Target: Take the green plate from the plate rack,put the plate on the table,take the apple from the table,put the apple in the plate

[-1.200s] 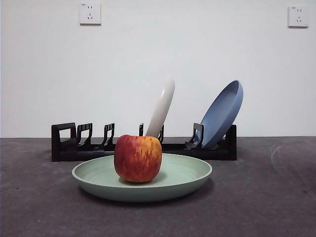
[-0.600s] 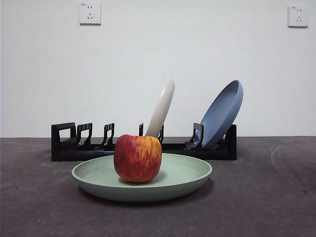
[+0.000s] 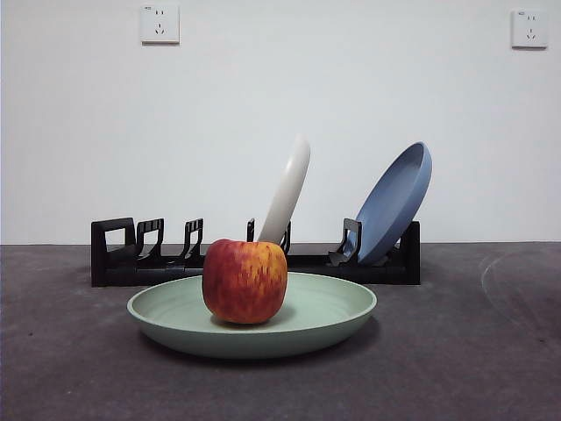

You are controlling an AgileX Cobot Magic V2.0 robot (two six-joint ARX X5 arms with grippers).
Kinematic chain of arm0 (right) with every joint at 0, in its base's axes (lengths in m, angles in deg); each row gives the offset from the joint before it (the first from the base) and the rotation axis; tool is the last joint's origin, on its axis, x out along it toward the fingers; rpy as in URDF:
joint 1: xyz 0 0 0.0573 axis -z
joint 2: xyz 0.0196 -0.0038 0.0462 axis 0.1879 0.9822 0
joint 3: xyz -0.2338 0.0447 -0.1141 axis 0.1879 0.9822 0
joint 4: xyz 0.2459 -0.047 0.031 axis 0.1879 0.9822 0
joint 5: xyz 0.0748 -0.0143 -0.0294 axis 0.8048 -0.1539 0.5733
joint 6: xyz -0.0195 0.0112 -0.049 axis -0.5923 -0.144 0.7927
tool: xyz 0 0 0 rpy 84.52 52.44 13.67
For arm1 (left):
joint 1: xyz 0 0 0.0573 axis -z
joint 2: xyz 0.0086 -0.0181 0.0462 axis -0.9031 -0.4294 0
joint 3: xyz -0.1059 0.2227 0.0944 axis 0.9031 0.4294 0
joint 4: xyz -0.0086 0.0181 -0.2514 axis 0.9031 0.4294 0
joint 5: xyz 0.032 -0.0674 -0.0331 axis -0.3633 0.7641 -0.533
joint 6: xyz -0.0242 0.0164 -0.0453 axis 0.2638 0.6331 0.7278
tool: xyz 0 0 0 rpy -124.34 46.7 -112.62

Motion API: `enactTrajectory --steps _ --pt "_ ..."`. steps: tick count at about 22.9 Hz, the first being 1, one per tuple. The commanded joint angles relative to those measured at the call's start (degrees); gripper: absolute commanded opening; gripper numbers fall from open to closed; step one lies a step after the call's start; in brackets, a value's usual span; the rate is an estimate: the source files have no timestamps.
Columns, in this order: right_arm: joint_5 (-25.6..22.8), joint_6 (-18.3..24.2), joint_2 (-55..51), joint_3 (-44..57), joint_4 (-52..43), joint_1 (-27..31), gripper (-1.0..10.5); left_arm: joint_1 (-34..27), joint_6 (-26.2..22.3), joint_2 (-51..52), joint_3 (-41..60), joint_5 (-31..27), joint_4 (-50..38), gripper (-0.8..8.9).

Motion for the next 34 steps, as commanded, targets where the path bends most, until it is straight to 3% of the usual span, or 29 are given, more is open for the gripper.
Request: enactTrajectory --steps 1,3,5,6,9,11,12,16,22,27,34 --pt "-12.4 3.9 -0.2 0.6 -3.7 0.8 -0.2 -0.2 -0.7 -0.4 0.3 0.0 -0.4 -0.02" --pt "-18.4 11.6 -0.2 1.7 -11.6 3.6 -0.2 -0.2 -0.7 -0.7 0.3 0.0 -0.4 -0.02" --pt "-14.8 19.7 -0.6 5.0 -22.0 10.4 -0.2 -0.2 -0.7 -1.0 0.3 0.0 -0.4 -0.02" --pt "-10.4 22.1 -1.1 7.4 -27.0 14.7 -0.2 -0.2 -0.7 -1.0 0.3 0.0 -0.4 -0.02" --pt "14.2 25.0 -4.2 19.5 -46.1 30.9 -0.2 -0.2 -0.7 -1.1 0.3 0.0 -0.4 -0.02" --pt "23.9 25.0 -7.9 28.5 -57.8 39.1 -0.2 -0.2 -0.7 -1.1 0.3 0.0 -0.4 -0.02" --pt "25.3 25.2 -10.1 33.1 -63.6 42.4 -0.2 -0.2 -0.7 -1.1 0.3 0.0 -0.4 -0.02" --pt "24.3 28.0 -16.9 45.0 -76.1 49.2 -0.2 -0.2 -0.7 -1.1 0.3 0.0 -0.4 -0.02" --pt "17.1 29.0 -27.7 55.6 -78.9 52.3 -0.2 -0.2 -0.7 -1.2 0.3 0.0 -0.4 -0.02" --pt "15.0 28.8 -38.2 61.9 -75.0 52.4 -0.2 -0.2 -0.7 -1.2 0.3 0.0 -0.4 -0.02" --pt "16.3 28.6 -50.8 63.4 -57.5 52.5 -0.2 -0.2 -0.7 -1.2 0.3 0.0 -0.4 -0.02"
